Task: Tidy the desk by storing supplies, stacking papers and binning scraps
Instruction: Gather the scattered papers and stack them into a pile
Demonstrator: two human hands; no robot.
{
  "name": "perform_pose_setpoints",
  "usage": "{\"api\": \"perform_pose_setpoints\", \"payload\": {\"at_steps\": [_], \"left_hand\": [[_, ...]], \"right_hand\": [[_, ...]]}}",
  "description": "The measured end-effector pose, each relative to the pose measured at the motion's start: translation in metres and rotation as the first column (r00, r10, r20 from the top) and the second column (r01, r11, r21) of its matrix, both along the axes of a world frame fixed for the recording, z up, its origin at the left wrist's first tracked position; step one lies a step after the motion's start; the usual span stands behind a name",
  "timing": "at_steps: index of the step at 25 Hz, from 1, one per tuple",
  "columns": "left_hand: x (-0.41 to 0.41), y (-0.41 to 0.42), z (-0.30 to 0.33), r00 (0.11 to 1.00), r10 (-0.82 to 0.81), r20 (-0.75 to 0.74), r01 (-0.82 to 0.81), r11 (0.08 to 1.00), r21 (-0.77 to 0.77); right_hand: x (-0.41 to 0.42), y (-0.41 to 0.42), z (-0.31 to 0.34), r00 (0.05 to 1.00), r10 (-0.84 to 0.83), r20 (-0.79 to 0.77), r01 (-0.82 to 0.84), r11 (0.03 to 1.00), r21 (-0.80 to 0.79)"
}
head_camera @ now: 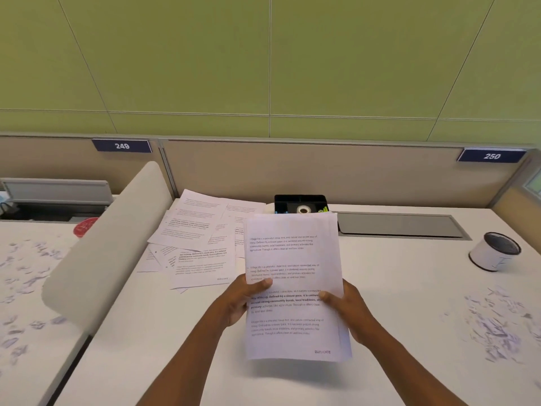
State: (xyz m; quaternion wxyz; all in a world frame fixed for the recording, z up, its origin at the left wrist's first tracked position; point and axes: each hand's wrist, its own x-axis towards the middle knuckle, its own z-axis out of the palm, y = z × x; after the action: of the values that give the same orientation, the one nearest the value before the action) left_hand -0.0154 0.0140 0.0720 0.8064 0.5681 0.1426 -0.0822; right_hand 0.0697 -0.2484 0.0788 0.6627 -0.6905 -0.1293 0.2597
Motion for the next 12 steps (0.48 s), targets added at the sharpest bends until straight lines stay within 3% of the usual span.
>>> {"api": "perform_pose_setpoints", "payload": {"at_steps": [4, 12], "left_hand": [[0.002, -0.013, -0.007, 0.993, 0.109, -0.035, -0.105, 0.989, 0.107], [-0.003, 0.000, -0.016, 0.964, 0.262, -0.052, -0.254, 0.959, 0.122]], "right_hand": [[0.022, 0.001, -0.007, 0.995, 0.094, -0.035, -0.095, 0.995, -0.019], [0.042, 0.028, -0.030, 0.962, 0.253, -0.107, -0.255, 0.967, -0.003]]}}
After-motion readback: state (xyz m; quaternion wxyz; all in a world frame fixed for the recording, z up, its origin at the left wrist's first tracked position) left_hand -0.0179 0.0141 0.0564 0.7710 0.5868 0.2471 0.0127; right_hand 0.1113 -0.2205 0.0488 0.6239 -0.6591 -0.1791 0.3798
